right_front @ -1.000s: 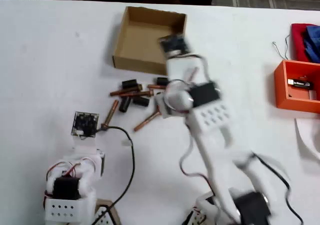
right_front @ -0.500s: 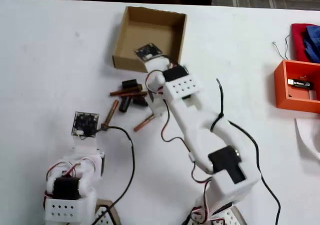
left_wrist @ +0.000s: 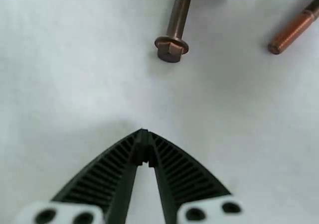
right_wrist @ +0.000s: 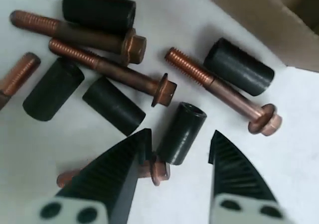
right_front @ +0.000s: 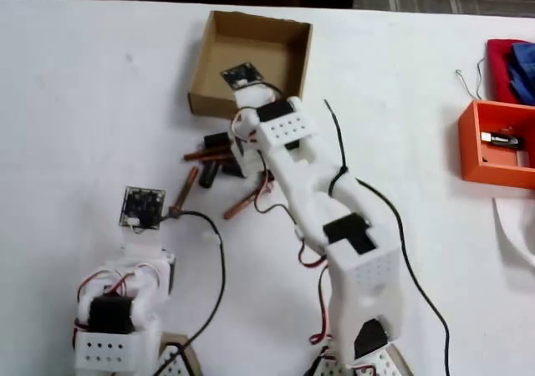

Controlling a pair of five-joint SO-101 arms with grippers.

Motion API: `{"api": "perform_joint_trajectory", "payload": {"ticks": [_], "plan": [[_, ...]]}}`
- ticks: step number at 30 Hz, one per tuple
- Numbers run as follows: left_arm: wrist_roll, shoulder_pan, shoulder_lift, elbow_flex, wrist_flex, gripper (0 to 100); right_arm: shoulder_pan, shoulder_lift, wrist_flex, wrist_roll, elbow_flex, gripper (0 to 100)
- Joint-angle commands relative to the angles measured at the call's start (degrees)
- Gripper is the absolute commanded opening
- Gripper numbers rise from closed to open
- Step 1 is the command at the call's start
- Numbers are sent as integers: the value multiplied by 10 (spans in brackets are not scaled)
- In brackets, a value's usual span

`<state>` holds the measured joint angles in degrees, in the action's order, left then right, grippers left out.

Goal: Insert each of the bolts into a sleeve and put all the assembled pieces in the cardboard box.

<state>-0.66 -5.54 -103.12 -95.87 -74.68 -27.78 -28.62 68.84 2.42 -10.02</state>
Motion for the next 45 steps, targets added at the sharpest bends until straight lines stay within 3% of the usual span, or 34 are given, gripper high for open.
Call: {"api": "perform_joint_trajectory", "payload": {"ticks": [1, 10, 15, 34, 40, 45], "plan": [[-4, -3, -11, -12, 11, 27, 7, -13, 9, -21, -47, 190], [-4, -3, -11, -12, 11, 27, 15, -28, 27, -21, -55, 186], [-4, -3, -11, -12, 11, 27, 15, -29, 20, -21, -55, 120], [-4, -3, -11, -12, 11, 27, 15, -92, -2, -22, -61, 162], [-4, -3, -11, -12, 11, 27, 15, -92, -14, -22, -61, 14], [-4, -3, -11, -12, 11, 27, 15, -76, 10, -22, -60, 21]]}}
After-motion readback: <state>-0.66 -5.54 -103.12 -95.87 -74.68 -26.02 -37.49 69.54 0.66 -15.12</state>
